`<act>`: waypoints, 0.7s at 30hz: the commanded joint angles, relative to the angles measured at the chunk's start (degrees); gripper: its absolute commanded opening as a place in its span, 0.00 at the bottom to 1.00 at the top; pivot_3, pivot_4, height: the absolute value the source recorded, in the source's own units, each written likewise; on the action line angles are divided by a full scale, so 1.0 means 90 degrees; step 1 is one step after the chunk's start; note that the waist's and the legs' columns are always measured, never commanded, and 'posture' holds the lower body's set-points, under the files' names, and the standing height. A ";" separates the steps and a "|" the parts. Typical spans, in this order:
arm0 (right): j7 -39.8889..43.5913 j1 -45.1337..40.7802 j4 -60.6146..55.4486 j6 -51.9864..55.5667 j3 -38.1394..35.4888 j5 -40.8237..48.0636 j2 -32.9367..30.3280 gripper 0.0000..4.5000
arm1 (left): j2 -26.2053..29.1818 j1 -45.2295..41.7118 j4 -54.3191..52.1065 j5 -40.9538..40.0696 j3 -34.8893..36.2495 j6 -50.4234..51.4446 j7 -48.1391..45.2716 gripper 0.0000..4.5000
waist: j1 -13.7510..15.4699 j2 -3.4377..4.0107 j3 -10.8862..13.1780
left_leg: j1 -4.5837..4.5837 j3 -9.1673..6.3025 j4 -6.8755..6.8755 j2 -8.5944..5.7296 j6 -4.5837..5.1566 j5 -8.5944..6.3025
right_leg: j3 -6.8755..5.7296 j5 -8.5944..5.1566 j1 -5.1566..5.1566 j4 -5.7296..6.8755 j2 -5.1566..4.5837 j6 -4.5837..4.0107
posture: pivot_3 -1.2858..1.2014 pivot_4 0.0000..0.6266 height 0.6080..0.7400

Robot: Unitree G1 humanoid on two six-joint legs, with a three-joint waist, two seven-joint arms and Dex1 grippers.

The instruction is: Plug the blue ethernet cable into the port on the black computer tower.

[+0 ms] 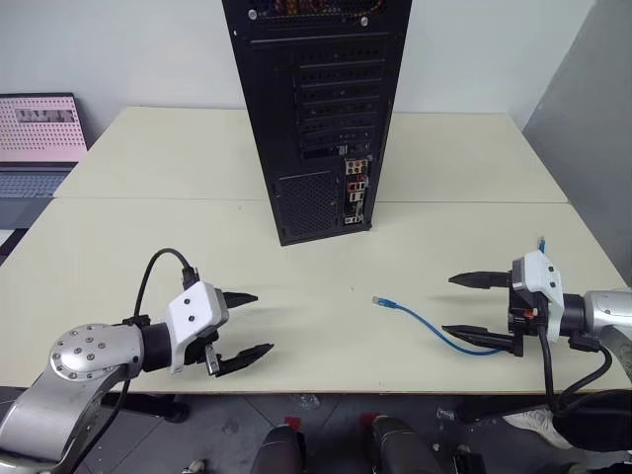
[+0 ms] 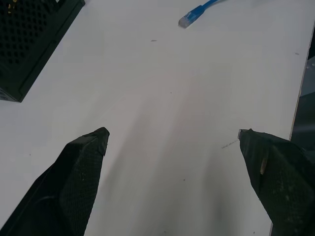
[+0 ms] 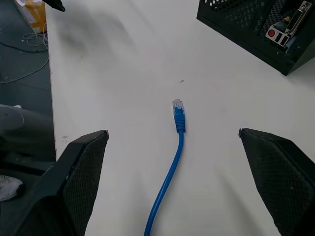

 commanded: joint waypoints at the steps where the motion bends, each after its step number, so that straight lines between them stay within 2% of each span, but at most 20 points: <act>1: 0.0083 0.0015 -0.0099 -0.0145 -0.0141 -0.0045 -0.0080 1.00 | 0.0003 -0.0083 -0.0124 -0.0067 -0.0117 -0.0196 -0.0121 1.00 | 0.0000 0.0000 0.0000 | 0.0000 0.0000 0.0000 0.0000 0.0000 0.0000 | 0.0000 0.0000 0.0000 0.0000 0.0000 0.0000 | 0.52 0.24 1.00; 13: -0.0402 -0.0077 -0.0106 0.0130 0.0227 -0.0453 0.0086 1.00 | 0.0019 -0.0124 -0.0357 -0.0010 -0.0573 -0.0100 -0.0091 1.00 | 0.0000 0.0000 0.0000 | 0.0000 0.0000 0.0000 0.0000 0.0000 0.0000 | 0.0000 0.0000 0.0000 0.0000 0.0000 0.0000 | 0.52 0.24 1.00; 21: -0.0979 -0.0613 0.0361 0.0134 0.0992 -0.0778 0.1021 1.00 | -0.0156 -0.0755 -0.0232 0.0209 -0.1199 -0.0235 -0.0011 1.00 | -0.0001 0.0000 0.0000 | 0.0000 0.0000 0.0003 -0.0004 0.0000 0.0000 | 0.0002 0.0000 0.0000 0.0002 0.0004 0.0000 | 0.52 0.24 1.00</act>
